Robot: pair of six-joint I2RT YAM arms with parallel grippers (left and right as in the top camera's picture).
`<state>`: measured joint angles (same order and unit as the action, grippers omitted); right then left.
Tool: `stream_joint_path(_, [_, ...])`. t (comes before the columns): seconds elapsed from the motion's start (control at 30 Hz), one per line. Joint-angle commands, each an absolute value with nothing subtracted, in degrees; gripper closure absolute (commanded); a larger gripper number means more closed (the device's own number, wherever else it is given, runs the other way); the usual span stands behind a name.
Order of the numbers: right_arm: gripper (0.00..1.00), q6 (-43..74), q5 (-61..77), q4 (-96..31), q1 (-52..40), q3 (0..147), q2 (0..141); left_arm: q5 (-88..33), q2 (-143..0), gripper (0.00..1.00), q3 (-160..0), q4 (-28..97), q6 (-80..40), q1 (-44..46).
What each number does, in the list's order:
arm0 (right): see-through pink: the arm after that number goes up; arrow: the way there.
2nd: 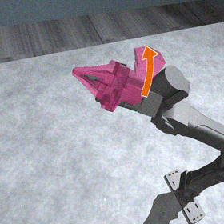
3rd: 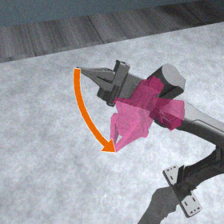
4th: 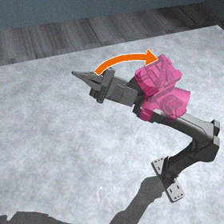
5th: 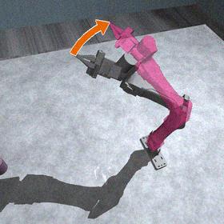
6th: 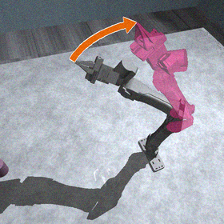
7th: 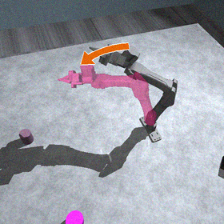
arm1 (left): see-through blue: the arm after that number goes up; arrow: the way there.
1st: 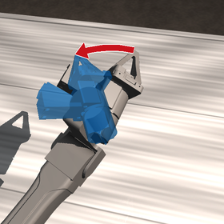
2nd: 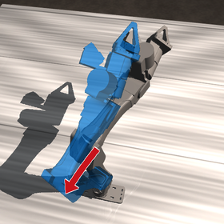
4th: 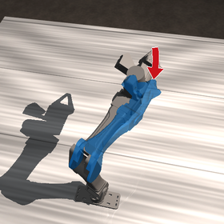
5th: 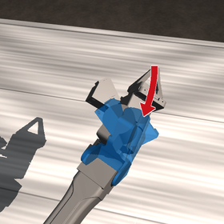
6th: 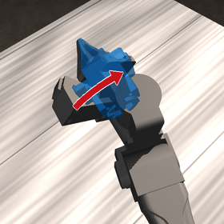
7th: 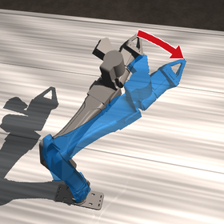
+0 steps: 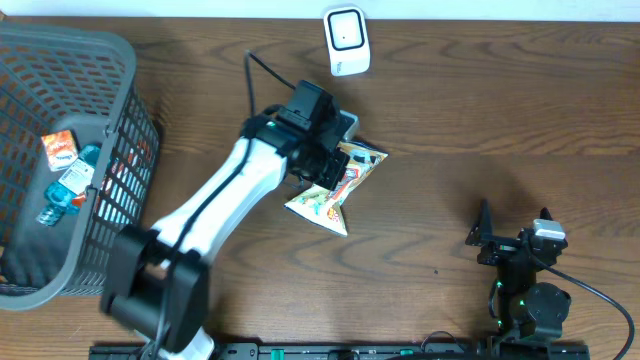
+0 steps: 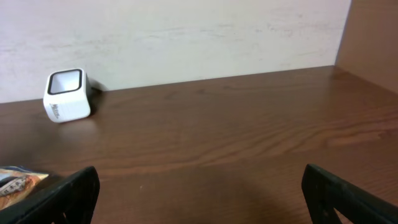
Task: Scan the item barcode
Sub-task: 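Carry the snack bag toward the scanner and release it on the table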
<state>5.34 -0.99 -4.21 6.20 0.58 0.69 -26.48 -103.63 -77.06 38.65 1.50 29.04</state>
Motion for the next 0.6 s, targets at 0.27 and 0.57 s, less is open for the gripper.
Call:
stream_joint_path(0.27, [0.01, 4.4, -0.71, -4.23, 6.7, 0.3, 0.38, -29.39, -123.13, 0.93, -76.82, 33.82, -0.08, 28.95])
stream_joint_path(0.57, [0.01, 4.4, -0.71, -4.23, 6.7, 0.3, 0.38, -27.55, -121.21, 0.92, -80.6, 38.3, -0.27, 28.88])
